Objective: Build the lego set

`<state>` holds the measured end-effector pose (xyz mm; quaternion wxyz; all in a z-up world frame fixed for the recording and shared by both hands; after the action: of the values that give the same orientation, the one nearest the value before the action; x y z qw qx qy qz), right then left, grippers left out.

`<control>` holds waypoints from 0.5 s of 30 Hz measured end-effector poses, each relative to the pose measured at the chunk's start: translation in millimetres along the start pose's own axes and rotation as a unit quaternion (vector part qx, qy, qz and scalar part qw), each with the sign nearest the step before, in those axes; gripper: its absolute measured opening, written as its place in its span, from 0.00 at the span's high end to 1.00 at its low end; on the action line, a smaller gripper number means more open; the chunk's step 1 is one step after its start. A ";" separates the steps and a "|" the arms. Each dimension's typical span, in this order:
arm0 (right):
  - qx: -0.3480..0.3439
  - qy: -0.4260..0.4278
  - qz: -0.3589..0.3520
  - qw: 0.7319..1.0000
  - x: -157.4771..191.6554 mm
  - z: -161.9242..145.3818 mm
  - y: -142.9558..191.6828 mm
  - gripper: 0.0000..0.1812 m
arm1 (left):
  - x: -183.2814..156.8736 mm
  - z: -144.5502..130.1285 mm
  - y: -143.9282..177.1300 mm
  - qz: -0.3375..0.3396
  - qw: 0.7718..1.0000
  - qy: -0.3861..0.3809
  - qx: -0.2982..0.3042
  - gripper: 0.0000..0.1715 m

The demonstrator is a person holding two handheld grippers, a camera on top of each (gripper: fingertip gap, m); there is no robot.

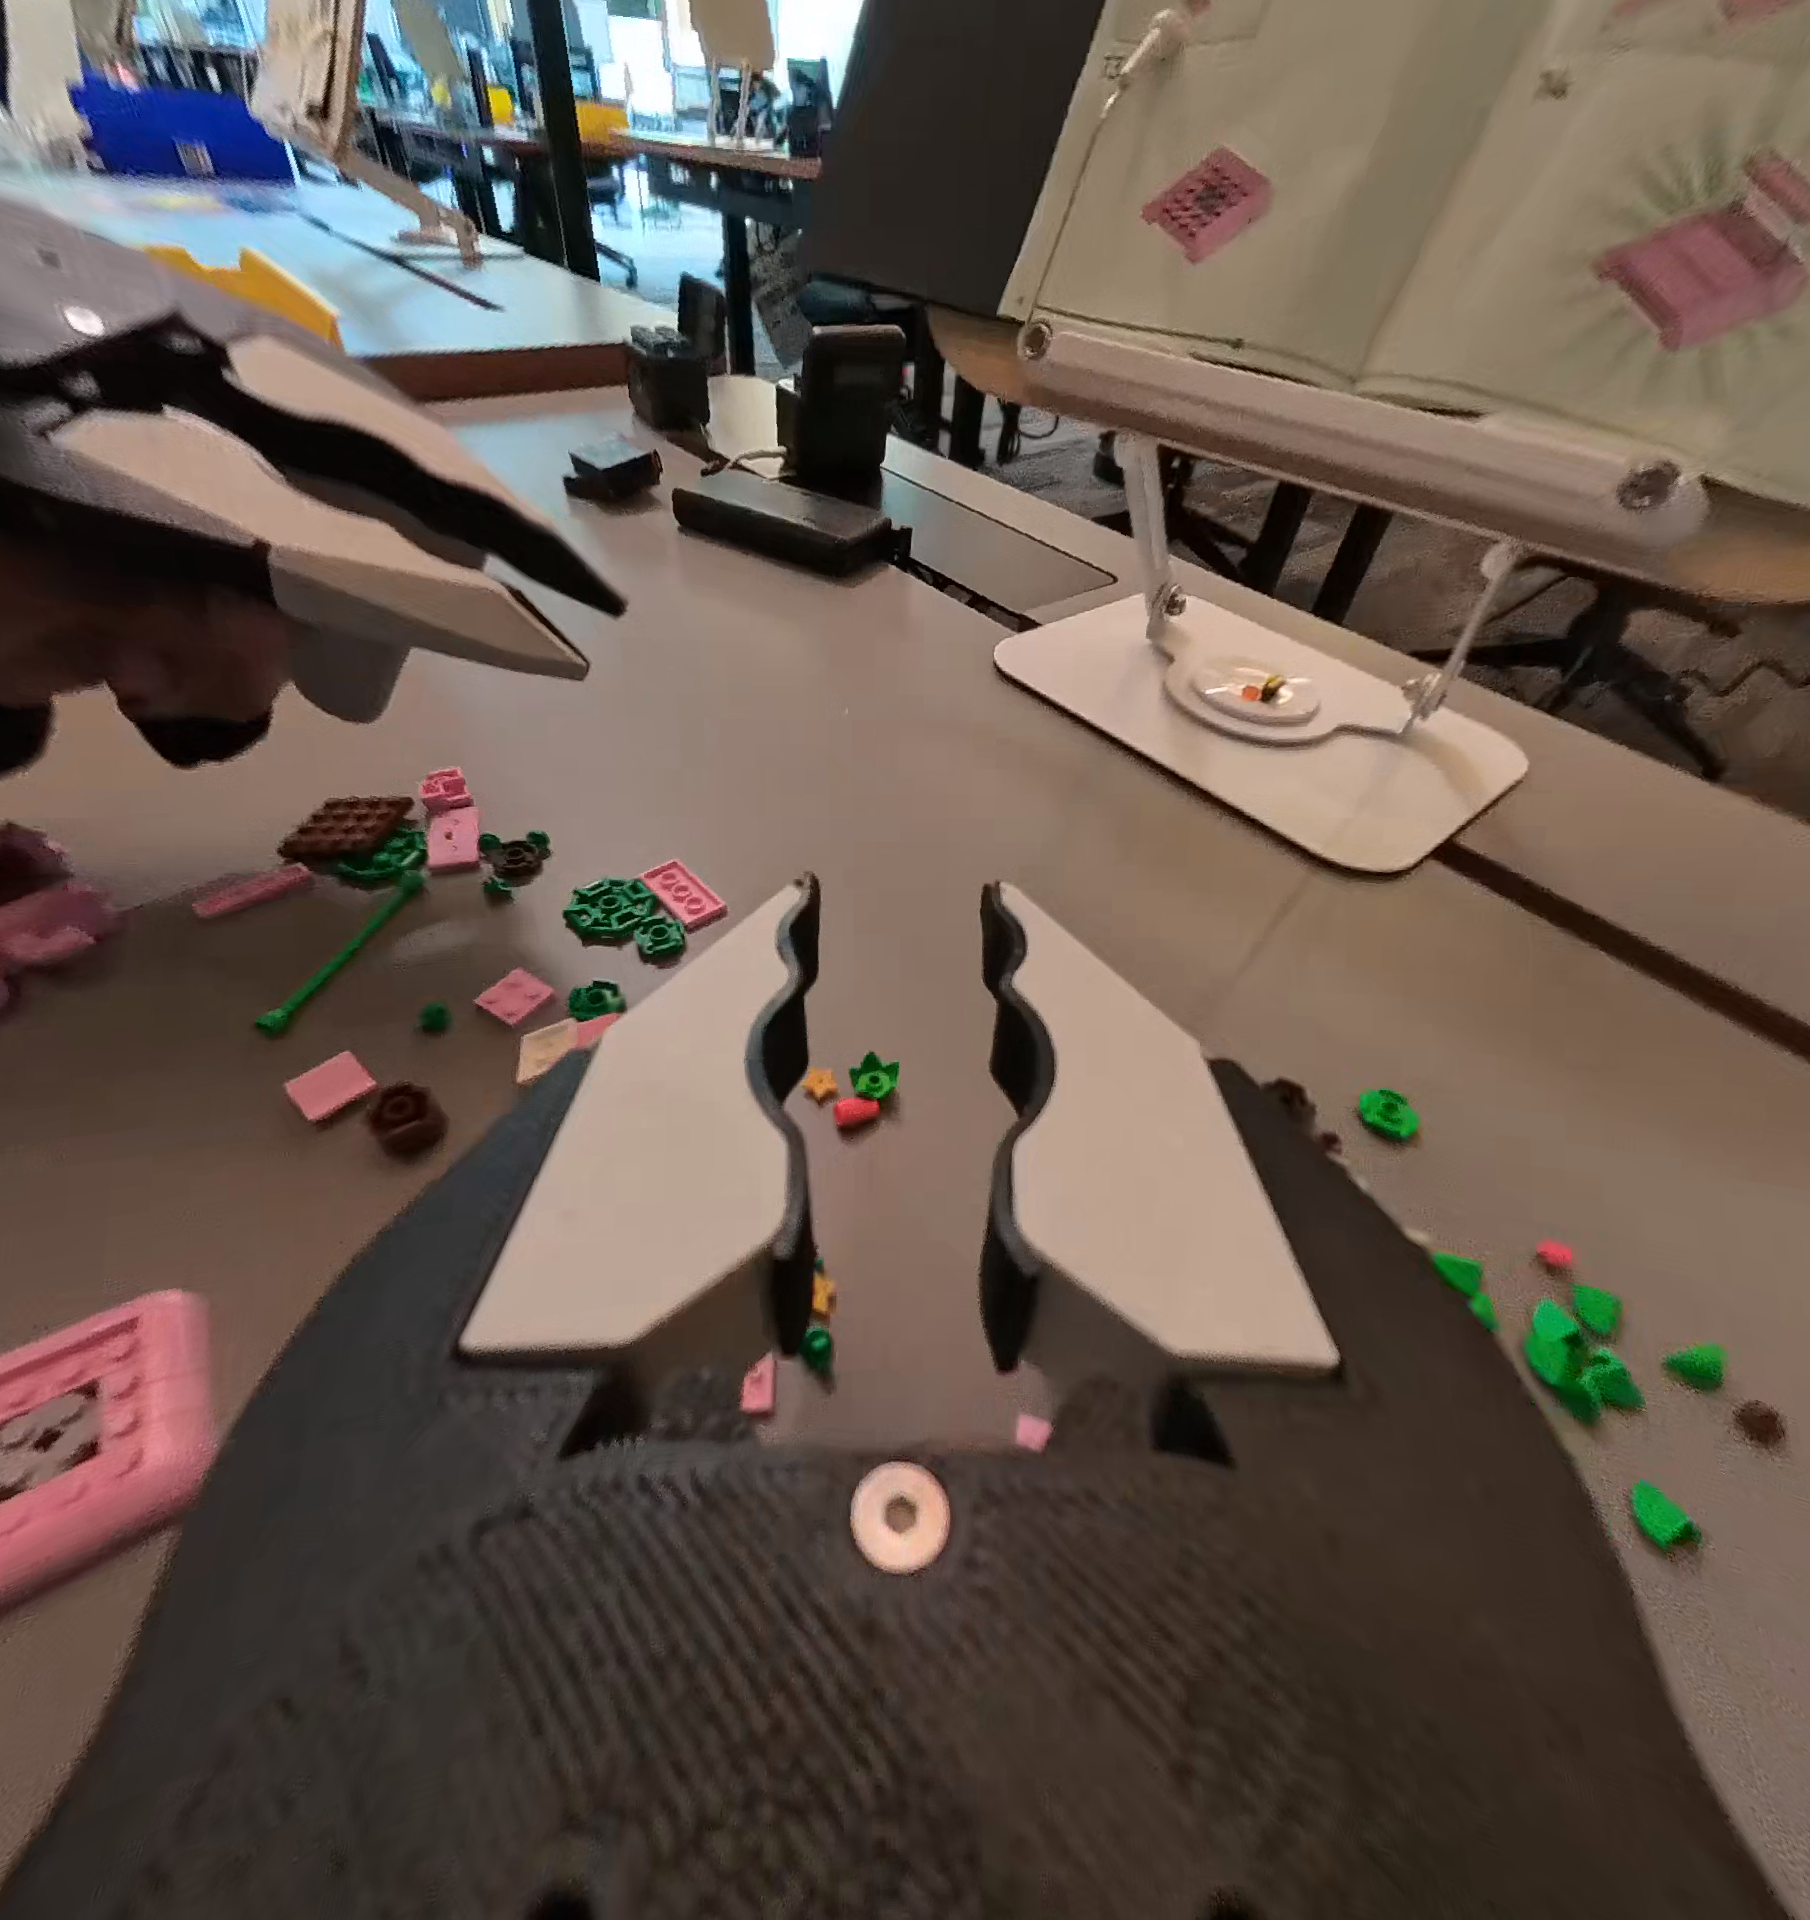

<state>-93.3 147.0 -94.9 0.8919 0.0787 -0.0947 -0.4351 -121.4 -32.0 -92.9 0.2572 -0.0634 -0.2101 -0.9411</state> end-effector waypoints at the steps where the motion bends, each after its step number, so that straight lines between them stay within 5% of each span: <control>1: -0.006 -0.006 -0.003 1.000 -2.4 -0.7 3.1 0.83 | -1.1 -3.1 0.7 -0.004 1.000 0.004 -0.001 0.88; 15: 0.060 -0.061 -0.013 0.996 4.7 -11.8 -0.9 0.73 | 14.1 -9.4 12.6 0.064 0.997 -0.031 0.012 0.91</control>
<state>-88.4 143.5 -106.0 0.8723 0.1066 -0.1739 -0.4444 -127.2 -52.3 -93.6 0.3107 -0.1030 -0.2252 -0.9177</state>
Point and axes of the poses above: each gripper's, where its closed fingertips meet, y back along the fingers, z out of its top, x = y × z across the jaws, the point moved 5 cm from there along y, back along the fingers, and after that the axes turned 10 degrees about -y, right-handed, at the moved point
